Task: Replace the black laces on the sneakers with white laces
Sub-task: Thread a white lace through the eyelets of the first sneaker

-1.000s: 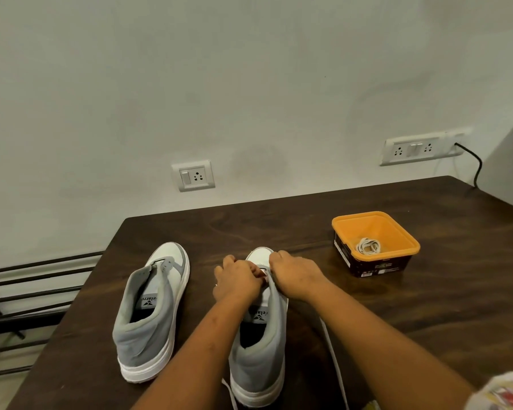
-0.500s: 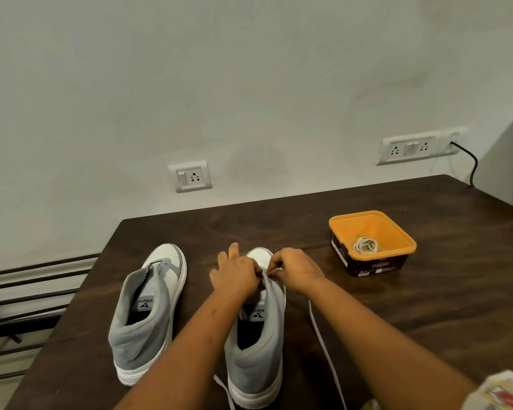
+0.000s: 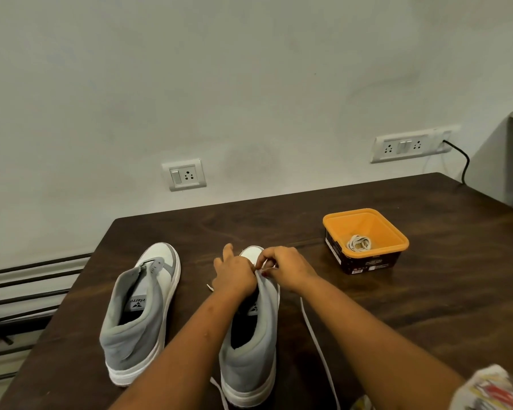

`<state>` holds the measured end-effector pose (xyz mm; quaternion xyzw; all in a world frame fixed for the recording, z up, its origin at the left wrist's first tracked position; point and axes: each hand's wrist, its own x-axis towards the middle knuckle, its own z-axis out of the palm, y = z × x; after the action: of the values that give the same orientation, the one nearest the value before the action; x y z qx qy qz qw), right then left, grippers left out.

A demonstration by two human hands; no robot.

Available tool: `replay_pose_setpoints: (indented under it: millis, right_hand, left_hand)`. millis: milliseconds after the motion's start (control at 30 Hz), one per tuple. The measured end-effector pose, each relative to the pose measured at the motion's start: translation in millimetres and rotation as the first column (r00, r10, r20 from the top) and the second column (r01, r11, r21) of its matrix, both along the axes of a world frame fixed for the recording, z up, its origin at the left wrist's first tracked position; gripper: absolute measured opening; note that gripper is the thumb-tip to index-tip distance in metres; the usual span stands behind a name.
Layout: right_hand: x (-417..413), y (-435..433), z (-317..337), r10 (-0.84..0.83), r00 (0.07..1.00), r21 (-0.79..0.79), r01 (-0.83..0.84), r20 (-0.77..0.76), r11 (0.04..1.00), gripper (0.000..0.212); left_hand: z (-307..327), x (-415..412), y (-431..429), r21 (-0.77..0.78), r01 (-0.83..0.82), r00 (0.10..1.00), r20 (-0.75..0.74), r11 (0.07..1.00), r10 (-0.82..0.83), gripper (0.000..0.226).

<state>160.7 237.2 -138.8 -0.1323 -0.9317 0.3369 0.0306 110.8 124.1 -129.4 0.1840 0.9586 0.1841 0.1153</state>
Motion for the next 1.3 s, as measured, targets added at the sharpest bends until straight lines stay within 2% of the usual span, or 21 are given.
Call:
replay_pose_setpoints:
  millis: [133,300,400,467,533,600,700,767,867,933,967,1000,1033,1067,1100,1133,1167,1200,1233,1300]
  right_hand:
    - [1.5,0.7,0.4,0.042,0.999,0.020,-0.042,-0.004,0.999,0.031]
    - [1.0,0.3,1.1,0.068,0.997,0.036,-0.069,0.040,0.997,0.035]
    - [0.4,-0.2,1.9,0.069,0.995,0.066,-0.074,0.072,0.995,0.036]
    - [1.7,1.4,2.5,0.062,0.995,0.057,-0.066,0.071,0.996,0.036]
    - [3.0,4.0,3.5,0.058,0.995,0.024,-0.060,0.076,0.998,0.037]
    - [4.4,4.9,5.4,0.067,0.994,0.015,-0.069,0.088,0.998,0.038]
    - [4.5,1.9,5.9,0.105,0.991,0.003,-0.106,0.086,0.994,0.040]
    - [3.1,-0.1,4.8,0.128,0.986,0.012,-0.130,0.105,0.991,0.042]
    - [0.3,-0.9,3.7,0.148,0.977,0.068,-0.160,0.152,0.985,0.045]
    - [-0.6,-1.3,3.8,0.155,0.974,0.085,-0.170,0.163,0.982,0.045]
    - [-0.9,-1.4,4.0,0.152,0.975,0.079,-0.167,0.163,0.983,0.044]
    - [-1.3,-1.1,4.1,0.151,0.976,0.070,-0.164,0.159,0.984,0.043]
    - [-1.7,-1.3,4.2,0.146,0.977,0.056,-0.156,0.157,0.986,0.042]
    - [-2.0,-1.0,4.7,0.140,0.978,0.039,-0.148,0.156,0.988,0.041]
    - [-2.3,-2.0,6.3,0.136,0.978,0.017,-0.140,0.160,0.990,0.040]
    - [-2.1,-2.9,7.9,0.132,0.978,-0.006,-0.133,0.161,0.991,0.039]
    - [-2.2,-4.2,9.5,0.127,0.979,-0.022,-0.125,0.160,0.992,0.038]
    - [-2.3,-5.8,10.7,0.123,0.980,-0.028,-0.120,0.153,0.992,0.035]
    - [-2.0,-7.3,11.4,0.121,0.981,-0.023,-0.119,0.151,0.993,0.032]
    - [-1.5,-11.0,11.3,0.115,0.981,-0.005,-0.116,0.154,0.993,0.030]
  left_hand:
    - [-6.4,-4.9,-0.7,0.056,-0.043,0.997,0.066,0.997,0.040,0.026]
    - [-15.8,-4.1,3.1,0.292,-0.239,0.966,0.169,0.926,0.196,0.039]
    - [-9.5,-14.0,-1.6,0.301,-0.198,0.978,0.124,0.933,0.168,0.022]
    - [-1.3,-19.7,-10.8,0.381,-0.209,0.972,0.178,0.900,0.151,0.013]
    - [8.3,-21.8,-21.7,0.554,-0.337,0.914,0.388,0.761,0.121,0.021]
    - [25.5,-18.3,-28.2,0.682,-0.480,0.833,0.552,0.552,0.042,0.025]
    - [52.5,-10.8,-29.8,0.798,-0.557,0.808,0.585,0.232,-0.072,0.026]
    - [66.0,-8.1,-30.1,0.809,-0.587,0.799,0.582,0.018,-0.152,0.026]
    - [82.2,-14.2,-43.6,0.804,-0.566,0.825,0.548,-0.183,-0.140,0.029]
    - [92.7,-26.0,-62.4,0.829,-0.497,0.864,0.501,-0.256,-0.056,0.032]
    - [95.7,-31.6,-74.0,0.882,-0.425,0.897,0.441,-0.203,0.040,0.031]
    - [95.5,-35.8,-85.4,0.946,-0.322,0.931,0.325,-0.045,0.163,0.030]
    - [91.7,-38.4,-94.8,0.959,-0.209,0.953,0.155,0.191,0.261,0.028]
    - [84.0,-39.4,-99.1,0.896,-0.102,0.959,-0.027,0.433,0.282,0.025]
    - [74.4,-38.1,-99.8,0.764,-0.015,0.964,-0.160,0.645,0.212,0.022]
    - [63.4,-35.4,-95.5,0.587,0.073,0.970,-0.231,0.806,0.080,0.017]
    - [52.1,-31.8,-86.9,0.386,0.157,0.968,-0.243,0.909,-0.063,0.009]
    - [41.7,-26.9,-75.0,0.183,0.239,0.955,-0.224,0.954,-0.197,0.009]
    - [32.9,-20.3,-61.4,0.000,0.308,0.935,-0.188,0.952,-0.302,0.020]
    - [21.2,-8.0,-38.9,-0.277,0.349,0.899,-0.170,0.895,-0.403,0.034]
